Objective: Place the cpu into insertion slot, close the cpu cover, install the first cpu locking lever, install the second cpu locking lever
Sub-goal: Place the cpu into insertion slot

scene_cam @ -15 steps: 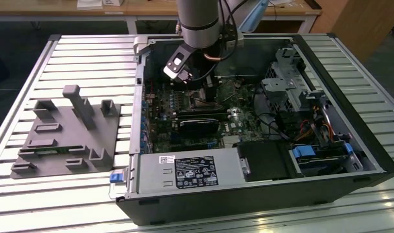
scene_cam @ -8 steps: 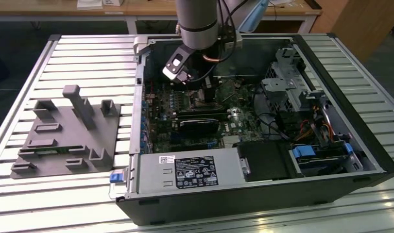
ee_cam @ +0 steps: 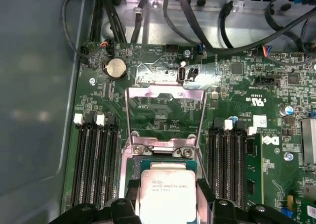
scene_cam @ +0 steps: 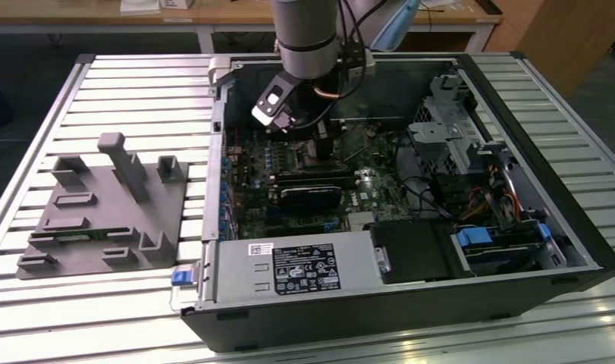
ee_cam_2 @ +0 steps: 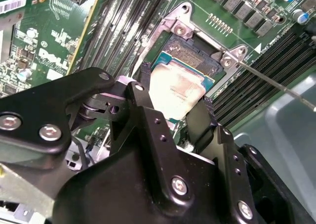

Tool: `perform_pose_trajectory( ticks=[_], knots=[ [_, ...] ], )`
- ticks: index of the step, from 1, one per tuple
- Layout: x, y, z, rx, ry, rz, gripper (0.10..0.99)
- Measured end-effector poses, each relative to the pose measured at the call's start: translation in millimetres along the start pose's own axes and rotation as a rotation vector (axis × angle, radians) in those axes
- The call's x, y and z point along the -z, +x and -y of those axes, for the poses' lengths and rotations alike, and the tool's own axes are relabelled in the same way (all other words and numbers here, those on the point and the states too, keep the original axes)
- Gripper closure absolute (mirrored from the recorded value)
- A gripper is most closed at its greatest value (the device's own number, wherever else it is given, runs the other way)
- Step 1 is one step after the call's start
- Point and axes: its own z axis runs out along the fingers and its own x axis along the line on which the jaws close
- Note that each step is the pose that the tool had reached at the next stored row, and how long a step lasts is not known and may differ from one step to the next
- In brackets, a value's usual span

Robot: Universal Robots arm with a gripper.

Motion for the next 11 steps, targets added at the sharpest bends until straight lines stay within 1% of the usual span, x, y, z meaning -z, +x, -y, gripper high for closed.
perform_pose_trajectory(
  ticks=[3, 8, 11],
  knots=[
    [-2.6, 0.7, 2.4, 0.000, 0.001, -0.0001, 0.549],
    [-9.1, 0.8, 3.7, -0.001, 0.010, -0.0002, 0.549],
    [-10.7, 0.8, 3.9, -0.006, 0.011, 0.0005, 0.549]
  ],
)
